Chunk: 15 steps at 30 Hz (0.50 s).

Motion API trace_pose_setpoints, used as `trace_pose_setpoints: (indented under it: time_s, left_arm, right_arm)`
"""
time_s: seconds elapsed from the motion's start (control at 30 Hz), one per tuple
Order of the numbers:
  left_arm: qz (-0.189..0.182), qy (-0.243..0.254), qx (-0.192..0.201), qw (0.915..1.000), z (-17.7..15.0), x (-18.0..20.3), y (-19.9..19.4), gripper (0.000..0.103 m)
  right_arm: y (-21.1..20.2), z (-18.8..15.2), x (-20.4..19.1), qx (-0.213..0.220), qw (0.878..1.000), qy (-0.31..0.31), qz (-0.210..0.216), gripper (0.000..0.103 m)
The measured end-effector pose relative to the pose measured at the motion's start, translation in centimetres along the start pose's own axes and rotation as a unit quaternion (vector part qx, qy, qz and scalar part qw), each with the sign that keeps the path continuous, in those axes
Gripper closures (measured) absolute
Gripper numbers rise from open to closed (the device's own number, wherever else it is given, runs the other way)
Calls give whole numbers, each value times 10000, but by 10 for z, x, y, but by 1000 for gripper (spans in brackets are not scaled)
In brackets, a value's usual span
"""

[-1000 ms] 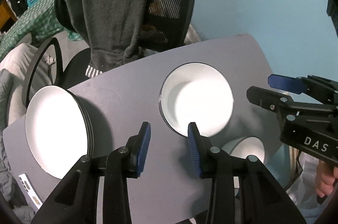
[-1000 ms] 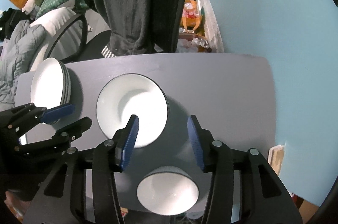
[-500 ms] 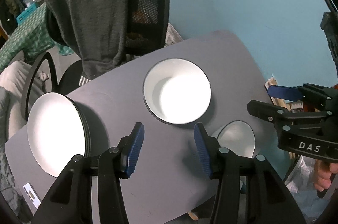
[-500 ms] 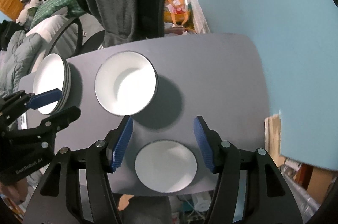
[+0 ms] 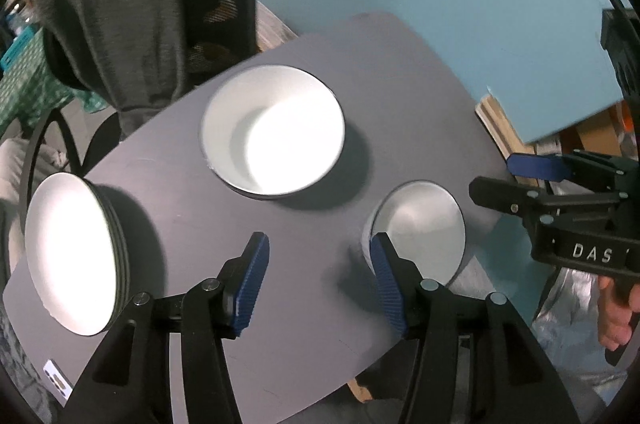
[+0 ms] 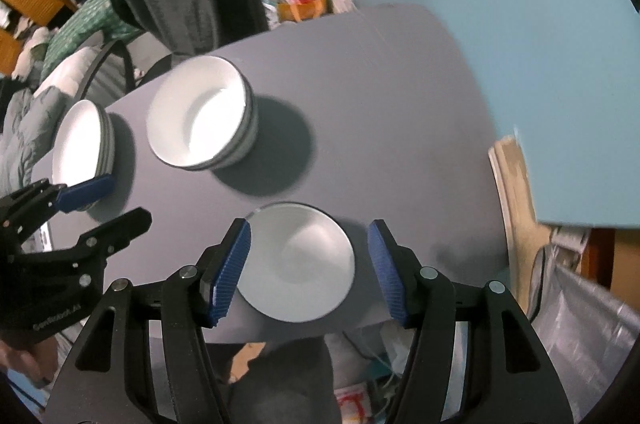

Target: Organize plates and bowls

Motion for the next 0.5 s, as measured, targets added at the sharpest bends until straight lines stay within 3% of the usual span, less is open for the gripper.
trace_pose_setpoints:
  time_s: [0.5]
  left_arm:
    - [-150, 404, -625, 9971, -4, 31, 55, 49]
  right_arm:
    - [34, -28, 37, -191, 9977, 587, 275, 43]
Point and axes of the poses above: each gripper's, at about its wrist camera, not at the fingertips, and y roughly the way its jaws point, x to its right, z to its top, the point moved 3 cm from there along y, roughly the way its jaws point, and after that the axes turned 11 degrees about -x, right-handed, at the moved point
